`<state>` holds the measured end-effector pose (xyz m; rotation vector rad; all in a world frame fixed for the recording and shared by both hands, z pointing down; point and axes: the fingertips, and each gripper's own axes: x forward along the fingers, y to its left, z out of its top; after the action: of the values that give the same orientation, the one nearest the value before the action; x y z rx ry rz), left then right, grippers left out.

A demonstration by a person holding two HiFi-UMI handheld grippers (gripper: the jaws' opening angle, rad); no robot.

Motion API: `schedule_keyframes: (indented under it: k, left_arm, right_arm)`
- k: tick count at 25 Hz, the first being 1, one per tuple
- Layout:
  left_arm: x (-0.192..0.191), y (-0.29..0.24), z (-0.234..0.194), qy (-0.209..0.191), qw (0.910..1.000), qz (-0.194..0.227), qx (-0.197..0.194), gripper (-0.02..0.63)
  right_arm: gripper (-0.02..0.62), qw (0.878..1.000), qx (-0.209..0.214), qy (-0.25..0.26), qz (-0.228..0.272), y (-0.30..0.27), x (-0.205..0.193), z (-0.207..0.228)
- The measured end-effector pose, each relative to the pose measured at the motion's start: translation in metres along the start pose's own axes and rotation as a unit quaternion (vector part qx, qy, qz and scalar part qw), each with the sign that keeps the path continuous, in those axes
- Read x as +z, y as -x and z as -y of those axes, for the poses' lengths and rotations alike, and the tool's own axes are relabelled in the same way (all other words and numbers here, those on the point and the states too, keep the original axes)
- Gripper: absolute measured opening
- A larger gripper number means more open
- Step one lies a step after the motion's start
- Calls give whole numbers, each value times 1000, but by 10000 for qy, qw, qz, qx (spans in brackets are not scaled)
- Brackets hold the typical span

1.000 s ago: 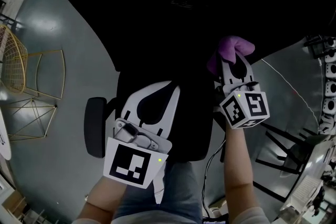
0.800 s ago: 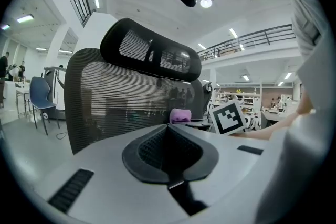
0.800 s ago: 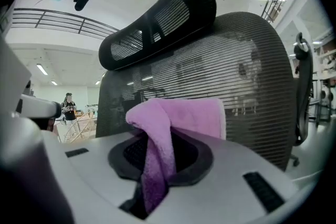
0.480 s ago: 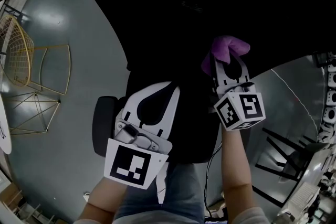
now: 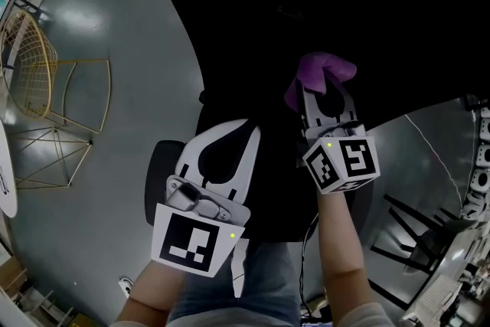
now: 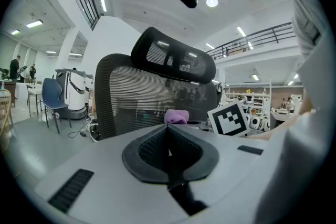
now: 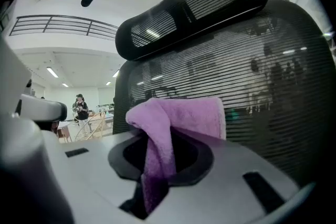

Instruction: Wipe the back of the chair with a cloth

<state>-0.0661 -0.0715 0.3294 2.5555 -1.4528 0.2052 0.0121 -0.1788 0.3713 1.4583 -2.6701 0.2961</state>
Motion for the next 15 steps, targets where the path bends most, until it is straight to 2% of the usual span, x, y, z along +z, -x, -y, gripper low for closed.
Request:
schedule_keyframes:
  k: [15]
  left_arm:
    - [-5,23,-43,109,9993,-12,356,9]
  right_arm:
    - [67,9985,513,97,-131,-45,-5,-70]
